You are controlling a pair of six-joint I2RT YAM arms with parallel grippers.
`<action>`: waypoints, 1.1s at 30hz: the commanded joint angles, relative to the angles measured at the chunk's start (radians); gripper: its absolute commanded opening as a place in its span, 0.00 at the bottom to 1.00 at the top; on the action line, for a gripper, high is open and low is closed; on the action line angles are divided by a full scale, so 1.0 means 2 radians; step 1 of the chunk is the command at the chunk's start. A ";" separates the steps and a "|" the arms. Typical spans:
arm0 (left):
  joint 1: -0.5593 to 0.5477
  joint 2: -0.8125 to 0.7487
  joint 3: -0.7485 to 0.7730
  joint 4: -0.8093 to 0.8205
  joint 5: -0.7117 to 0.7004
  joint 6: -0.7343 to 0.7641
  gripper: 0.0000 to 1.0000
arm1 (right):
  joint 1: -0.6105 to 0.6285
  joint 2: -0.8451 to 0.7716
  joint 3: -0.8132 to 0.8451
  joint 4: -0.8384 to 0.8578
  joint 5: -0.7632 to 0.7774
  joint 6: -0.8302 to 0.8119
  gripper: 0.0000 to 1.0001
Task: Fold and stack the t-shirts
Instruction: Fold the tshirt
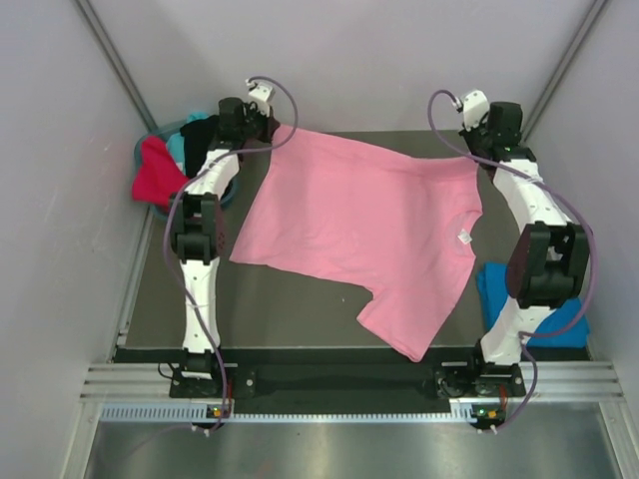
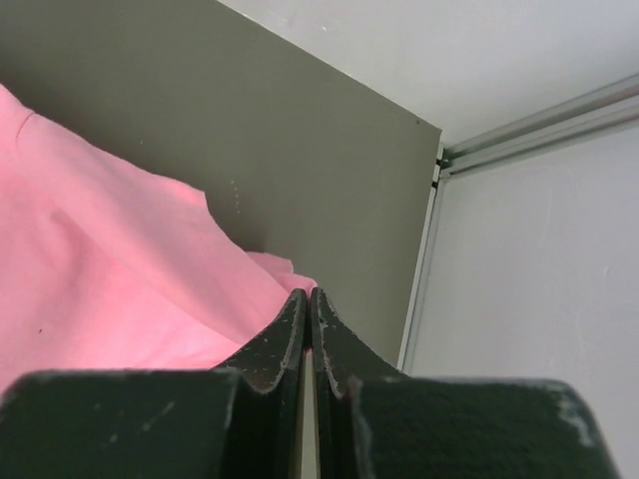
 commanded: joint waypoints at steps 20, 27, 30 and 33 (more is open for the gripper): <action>0.010 -0.104 -0.094 -0.010 0.025 0.020 0.00 | 0.031 -0.148 -0.116 -0.034 -0.030 0.035 0.00; 0.011 -0.110 -0.109 -0.020 0.020 0.031 0.00 | 0.031 -0.161 -0.139 -0.039 -0.036 0.040 0.00; 0.012 -0.118 -0.125 -0.024 0.020 0.035 0.00 | 0.031 -0.167 -0.148 -0.042 -0.037 0.043 0.00; 0.014 -0.127 -0.142 -0.026 0.020 0.039 0.00 | 0.031 -0.174 -0.157 -0.045 -0.039 0.045 0.00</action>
